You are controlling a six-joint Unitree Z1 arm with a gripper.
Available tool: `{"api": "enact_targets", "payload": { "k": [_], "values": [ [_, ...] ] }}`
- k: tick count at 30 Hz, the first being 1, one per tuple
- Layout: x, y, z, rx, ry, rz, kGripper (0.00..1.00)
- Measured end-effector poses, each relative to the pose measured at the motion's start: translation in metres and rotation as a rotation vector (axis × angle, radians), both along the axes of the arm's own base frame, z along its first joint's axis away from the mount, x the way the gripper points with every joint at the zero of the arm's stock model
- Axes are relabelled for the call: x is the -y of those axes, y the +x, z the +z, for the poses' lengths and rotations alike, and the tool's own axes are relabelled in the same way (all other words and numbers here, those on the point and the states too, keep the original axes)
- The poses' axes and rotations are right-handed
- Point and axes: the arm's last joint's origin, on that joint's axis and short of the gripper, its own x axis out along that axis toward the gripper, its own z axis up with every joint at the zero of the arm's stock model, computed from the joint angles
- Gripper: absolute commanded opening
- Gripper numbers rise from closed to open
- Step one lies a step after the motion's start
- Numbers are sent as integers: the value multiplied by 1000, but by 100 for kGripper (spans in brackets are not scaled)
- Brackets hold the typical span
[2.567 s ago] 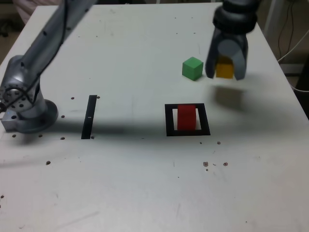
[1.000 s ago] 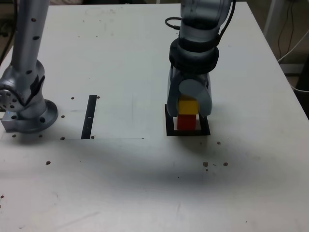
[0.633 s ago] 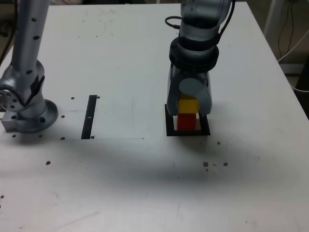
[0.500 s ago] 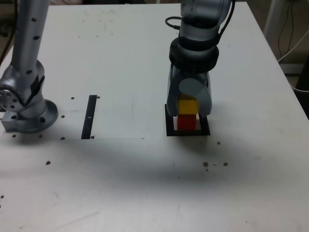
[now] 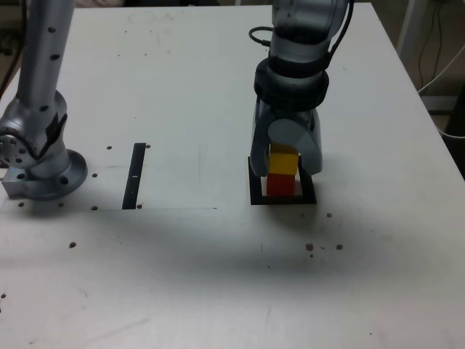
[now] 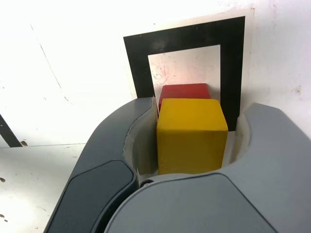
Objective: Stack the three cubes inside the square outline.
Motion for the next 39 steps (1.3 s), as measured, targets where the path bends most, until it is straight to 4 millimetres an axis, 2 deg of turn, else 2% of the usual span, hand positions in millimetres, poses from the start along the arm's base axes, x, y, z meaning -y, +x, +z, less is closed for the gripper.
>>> {"api": "enact_targets", "payload": {
  "k": [13, 18, 21, 24, 27, 35, 39],
  "values": [
    [-2, -3, 2, -14, 24, -2, 99],
    [-11, -15, 28, 34, 47, 16, 99],
    [-20, -18, 35, 24, 58, 31, 99],
    [-34, -14, 42, 37, 59, 16, 99],
    [-56, -11, 47, 46, 60, 4, 99],
    [-120, 0, 45, 18, 76, -62, 99],
    [-149, 4, 37, -27, 106, -125, 99]
  ]
}}
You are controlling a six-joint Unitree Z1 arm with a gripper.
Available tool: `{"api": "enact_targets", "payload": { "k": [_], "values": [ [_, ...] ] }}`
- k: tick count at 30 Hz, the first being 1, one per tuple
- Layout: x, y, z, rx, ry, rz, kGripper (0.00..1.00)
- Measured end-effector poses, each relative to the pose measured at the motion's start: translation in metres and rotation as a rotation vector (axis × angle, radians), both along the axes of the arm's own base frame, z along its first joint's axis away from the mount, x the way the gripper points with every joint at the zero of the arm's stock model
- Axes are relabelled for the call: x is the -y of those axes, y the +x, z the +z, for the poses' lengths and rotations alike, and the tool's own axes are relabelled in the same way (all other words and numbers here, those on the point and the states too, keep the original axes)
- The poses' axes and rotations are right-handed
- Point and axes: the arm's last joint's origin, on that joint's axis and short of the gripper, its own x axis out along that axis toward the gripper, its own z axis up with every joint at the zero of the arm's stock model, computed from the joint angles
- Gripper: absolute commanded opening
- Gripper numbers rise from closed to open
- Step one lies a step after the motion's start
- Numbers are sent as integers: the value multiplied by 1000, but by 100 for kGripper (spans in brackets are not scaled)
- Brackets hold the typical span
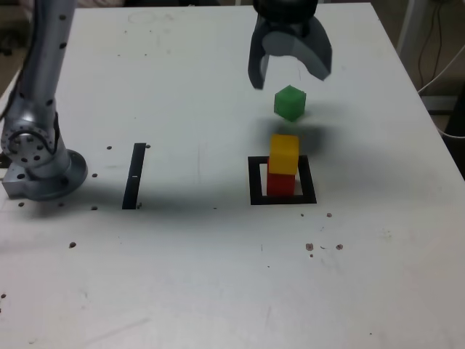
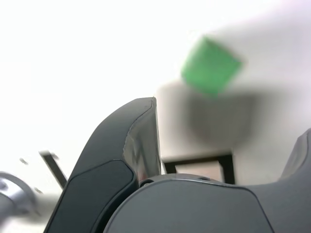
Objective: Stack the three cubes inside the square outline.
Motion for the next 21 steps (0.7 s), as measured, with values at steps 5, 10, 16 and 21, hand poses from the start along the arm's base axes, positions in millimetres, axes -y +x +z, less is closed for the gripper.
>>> {"api": "enact_targets", "payload": {
  "k": [5, 10, 16, 21],
  "values": [
    [-11, -1, -4, -70, 51, -143, 99],
    [-22, 0, -20, -117, 88, -179, 99],
    [-19, 7, -41, -107, 72, -205, 95],
    [-17, 13, -55, -110, 53, -214, 90]
  ]
}}
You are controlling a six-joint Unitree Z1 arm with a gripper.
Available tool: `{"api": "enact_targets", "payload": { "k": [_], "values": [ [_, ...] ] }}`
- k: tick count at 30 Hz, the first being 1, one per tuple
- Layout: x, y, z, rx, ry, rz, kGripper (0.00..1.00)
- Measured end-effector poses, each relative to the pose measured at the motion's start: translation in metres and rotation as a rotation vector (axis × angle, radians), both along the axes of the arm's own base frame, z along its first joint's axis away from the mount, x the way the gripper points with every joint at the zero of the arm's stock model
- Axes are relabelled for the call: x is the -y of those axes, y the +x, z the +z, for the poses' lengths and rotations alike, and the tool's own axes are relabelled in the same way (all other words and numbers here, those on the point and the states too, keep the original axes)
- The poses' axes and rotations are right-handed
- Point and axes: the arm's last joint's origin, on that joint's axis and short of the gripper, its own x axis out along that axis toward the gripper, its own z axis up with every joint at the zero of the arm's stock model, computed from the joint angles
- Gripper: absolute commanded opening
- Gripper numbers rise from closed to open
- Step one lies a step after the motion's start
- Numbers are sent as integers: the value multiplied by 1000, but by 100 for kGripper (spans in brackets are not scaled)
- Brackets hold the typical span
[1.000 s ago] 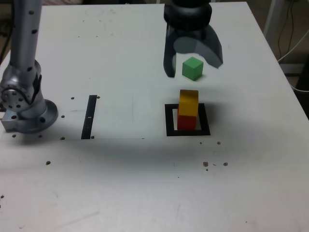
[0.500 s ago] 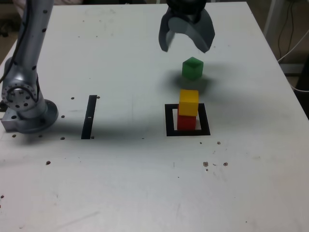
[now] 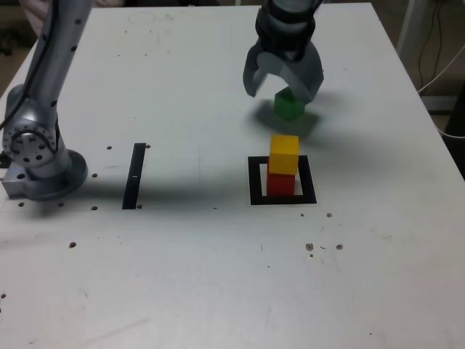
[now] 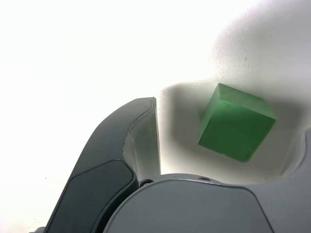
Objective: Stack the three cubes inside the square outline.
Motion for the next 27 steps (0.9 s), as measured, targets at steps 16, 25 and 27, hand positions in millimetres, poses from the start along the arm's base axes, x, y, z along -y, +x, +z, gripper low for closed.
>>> {"api": "enact_targets", "payload": {
  "k": [16, 25, 27],
  "values": [
    [-6, 3, -14, 30, -44, -6, 54],
    [-8, 4, -14, 42, -41, -9, 40],
    [-9, 5, -13, 48, -39, -8, 39]
  ]
}}
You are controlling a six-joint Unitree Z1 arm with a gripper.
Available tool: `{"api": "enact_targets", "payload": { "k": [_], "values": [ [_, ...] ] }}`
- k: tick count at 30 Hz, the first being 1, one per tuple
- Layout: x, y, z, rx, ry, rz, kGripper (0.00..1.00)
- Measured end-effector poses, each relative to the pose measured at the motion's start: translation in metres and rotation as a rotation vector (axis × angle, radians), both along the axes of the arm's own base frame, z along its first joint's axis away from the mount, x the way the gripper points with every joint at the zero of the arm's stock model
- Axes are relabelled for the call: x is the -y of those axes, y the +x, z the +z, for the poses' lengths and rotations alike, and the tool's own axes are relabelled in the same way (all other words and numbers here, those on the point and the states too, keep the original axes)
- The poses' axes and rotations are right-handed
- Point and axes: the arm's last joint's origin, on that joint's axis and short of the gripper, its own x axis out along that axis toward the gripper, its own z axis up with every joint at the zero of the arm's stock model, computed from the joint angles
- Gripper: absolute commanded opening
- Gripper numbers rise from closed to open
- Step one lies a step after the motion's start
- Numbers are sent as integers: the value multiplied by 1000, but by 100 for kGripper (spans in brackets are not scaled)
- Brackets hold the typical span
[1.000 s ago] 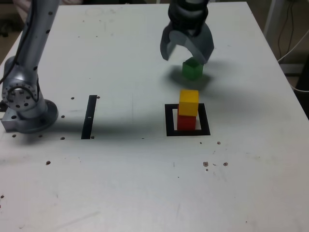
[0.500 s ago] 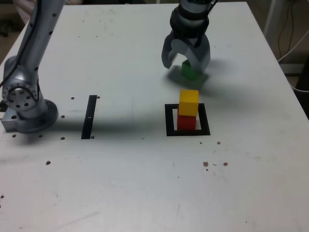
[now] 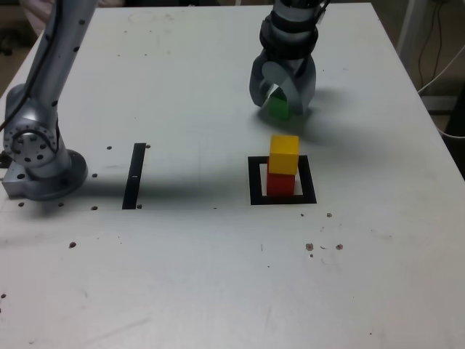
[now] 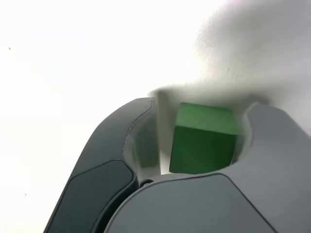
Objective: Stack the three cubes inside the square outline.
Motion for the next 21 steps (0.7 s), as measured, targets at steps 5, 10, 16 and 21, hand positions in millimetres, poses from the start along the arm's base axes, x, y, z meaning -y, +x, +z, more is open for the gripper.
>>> {"api": "enact_targets", "payload": {
  "k": [5, 10, 16, 21],
  "values": [
    [-1, 1, 1, 6, 2, 1, 35],
    [-1, 3, 2, 20, 3, 1, 26],
    [-1, 3, 4, 32, 5, 9, 26],
    [1, -1, 25, 55, 10, 12, 26]
  ]
}}
